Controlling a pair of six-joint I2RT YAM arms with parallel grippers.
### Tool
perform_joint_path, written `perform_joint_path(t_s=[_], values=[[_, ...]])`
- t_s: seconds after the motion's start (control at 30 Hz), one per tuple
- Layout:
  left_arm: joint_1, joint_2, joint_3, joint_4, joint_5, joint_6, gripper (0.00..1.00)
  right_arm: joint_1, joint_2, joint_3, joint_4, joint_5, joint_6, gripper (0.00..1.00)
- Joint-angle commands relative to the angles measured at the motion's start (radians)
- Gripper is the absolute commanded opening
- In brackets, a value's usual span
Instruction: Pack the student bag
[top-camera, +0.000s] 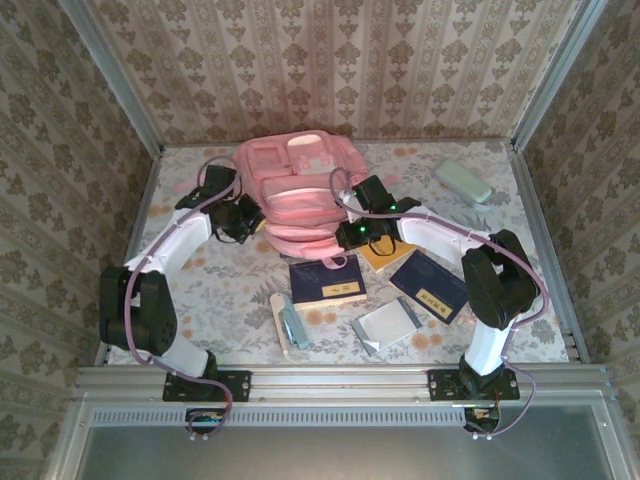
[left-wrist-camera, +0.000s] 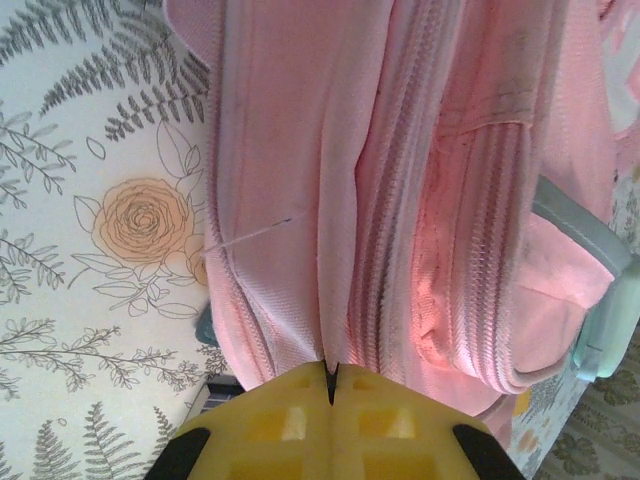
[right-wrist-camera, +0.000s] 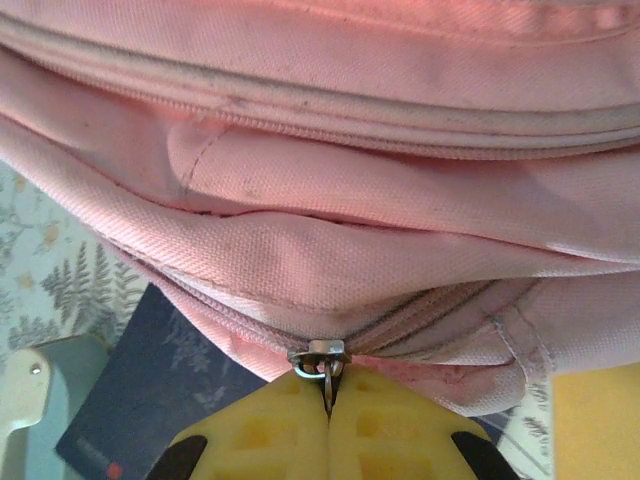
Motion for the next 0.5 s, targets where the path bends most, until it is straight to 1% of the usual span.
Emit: perform_joint_path(t_s=[0.0,0.07,0.1,0.13,0.2,0.23,0.3,0.37,0.47], values=[[0.040,0.024,0.145,-0.075,-0.065,0.147,0.00,0.026,0.001,0.069,-0.120,-0.075,0.037,0.00],[0.040,0.049,0.218,-0.136,-0.098,0.198,0.01,0.054,0.020,0.089,-0.100,-0.114,0.079,0.00],[0.039,0.060,0.256,-0.175,-0.139,0.216,0.07,0.076,0.027,0.097,-0.079,-0.115,0.102,0.00],[0.041,0.071,0.286,-0.215,-0.182,0.222,0.16,0.101,0.038,0.107,-0.056,-0.106,0.123,0.00],[0.054,0.077,0.313,-0.273,-0.230,0.212,0.28,0.149,0.068,0.141,-0.020,-0.080,0.168,0.00],[0.063,0.069,0.302,-0.286,-0.236,0.192,0.37,0.173,0.093,0.162,-0.002,-0.068,0.202,0.00],[0.084,0.028,0.245,-0.273,-0.220,0.144,0.46,0.209,0.144,0.213,0.035,-0.066,0.265,0.00],[0.100,-0.024,0.174,-0.252,-0.189,0.090,0.52,0.238,0.193,0.254,0.078,-0.062,0.321,0.00],[0.106,-0.106,0.078,-0.235,-0.148,0.027,0.56,0.266,0.264,0.316,0.126,-0.068,0.385,0.00]])
